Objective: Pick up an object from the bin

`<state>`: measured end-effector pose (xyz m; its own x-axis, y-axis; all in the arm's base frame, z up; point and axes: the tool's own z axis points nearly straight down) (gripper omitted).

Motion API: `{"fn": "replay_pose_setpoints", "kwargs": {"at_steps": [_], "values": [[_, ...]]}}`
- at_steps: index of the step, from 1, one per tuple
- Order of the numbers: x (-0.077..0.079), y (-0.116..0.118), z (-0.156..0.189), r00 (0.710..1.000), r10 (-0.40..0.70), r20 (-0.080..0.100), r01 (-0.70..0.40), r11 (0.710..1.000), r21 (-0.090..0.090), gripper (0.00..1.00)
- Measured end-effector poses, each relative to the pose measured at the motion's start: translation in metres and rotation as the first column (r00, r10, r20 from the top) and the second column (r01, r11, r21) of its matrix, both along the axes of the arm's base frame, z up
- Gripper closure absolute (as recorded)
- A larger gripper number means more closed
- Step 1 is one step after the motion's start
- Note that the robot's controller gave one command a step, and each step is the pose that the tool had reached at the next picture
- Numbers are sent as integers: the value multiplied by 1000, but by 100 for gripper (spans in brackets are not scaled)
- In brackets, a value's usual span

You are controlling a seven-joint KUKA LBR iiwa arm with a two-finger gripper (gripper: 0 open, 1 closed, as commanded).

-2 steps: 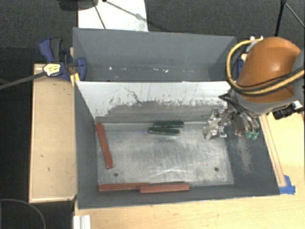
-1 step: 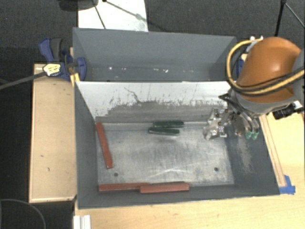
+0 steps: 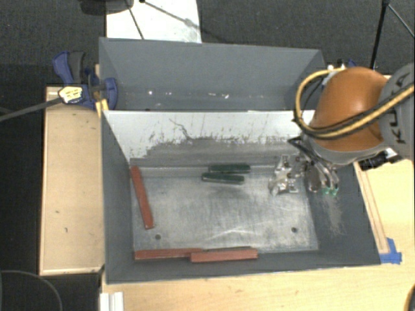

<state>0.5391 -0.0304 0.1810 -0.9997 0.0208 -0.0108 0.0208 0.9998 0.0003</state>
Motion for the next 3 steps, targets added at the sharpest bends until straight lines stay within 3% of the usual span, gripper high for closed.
{"fn": "replay_pose_setpoints", "kwargs": {"at_steps": [1,2,3], "values": [[23,8,-33,999,-31,-10,31,1000,0,100],[27,8,-30,999,-33,-7,33,999,1,100],[36,32,-53,995,-103,-10,103,995,1,0]]}}
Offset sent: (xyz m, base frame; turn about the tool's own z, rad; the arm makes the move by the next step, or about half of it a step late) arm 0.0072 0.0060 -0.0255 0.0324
